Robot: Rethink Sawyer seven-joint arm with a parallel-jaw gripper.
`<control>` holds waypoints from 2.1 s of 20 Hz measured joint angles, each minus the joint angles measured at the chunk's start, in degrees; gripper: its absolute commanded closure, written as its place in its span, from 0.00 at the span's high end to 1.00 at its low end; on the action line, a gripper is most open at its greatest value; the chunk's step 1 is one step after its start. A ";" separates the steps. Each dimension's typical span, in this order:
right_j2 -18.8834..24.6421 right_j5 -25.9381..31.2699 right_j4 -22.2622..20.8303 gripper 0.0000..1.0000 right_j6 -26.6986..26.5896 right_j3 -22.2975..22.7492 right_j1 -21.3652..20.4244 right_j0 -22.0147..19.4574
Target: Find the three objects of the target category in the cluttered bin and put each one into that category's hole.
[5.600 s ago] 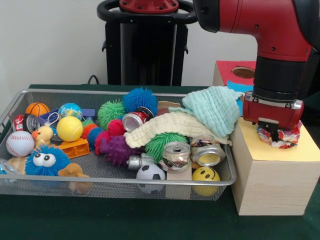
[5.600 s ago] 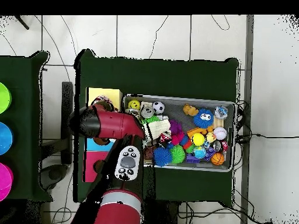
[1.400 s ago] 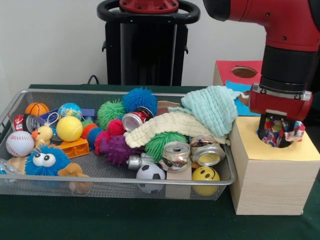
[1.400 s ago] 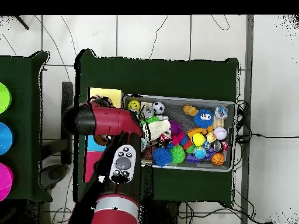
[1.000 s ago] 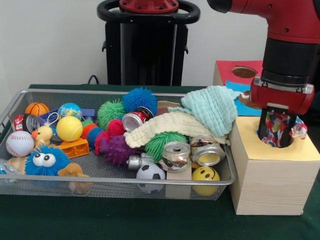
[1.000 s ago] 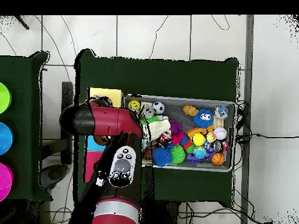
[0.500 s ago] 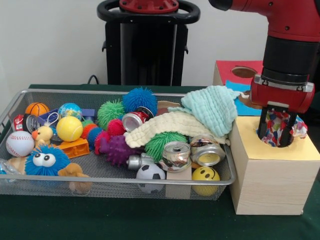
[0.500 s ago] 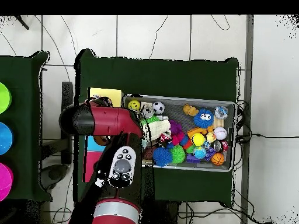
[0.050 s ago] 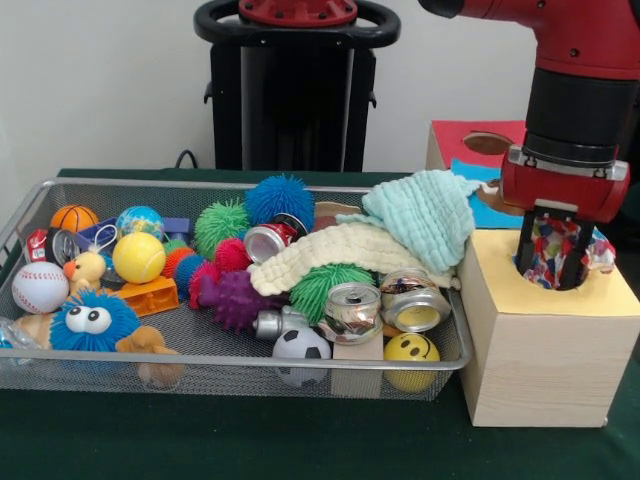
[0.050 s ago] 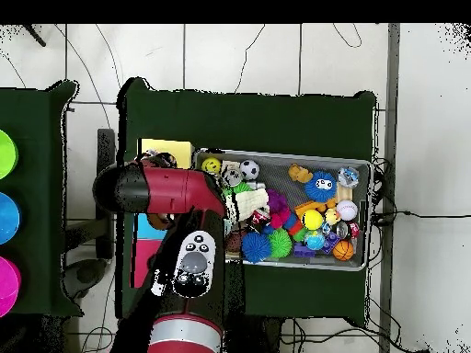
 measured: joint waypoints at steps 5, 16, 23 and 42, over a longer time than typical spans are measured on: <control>0.12 2.89 -0.06 1.00 -0.01 0.52 -2.01 -1.19; -0.41 8.12 -0.09 1.00 -0.01 1.02 -6.46 -6.27; -0.41 9.69 -0.09 1.00 -0.01 1.50 -7.88 -6.00; -0.60 24.73 4.51 0.00 -0.01 1.85 -14.07 -0.89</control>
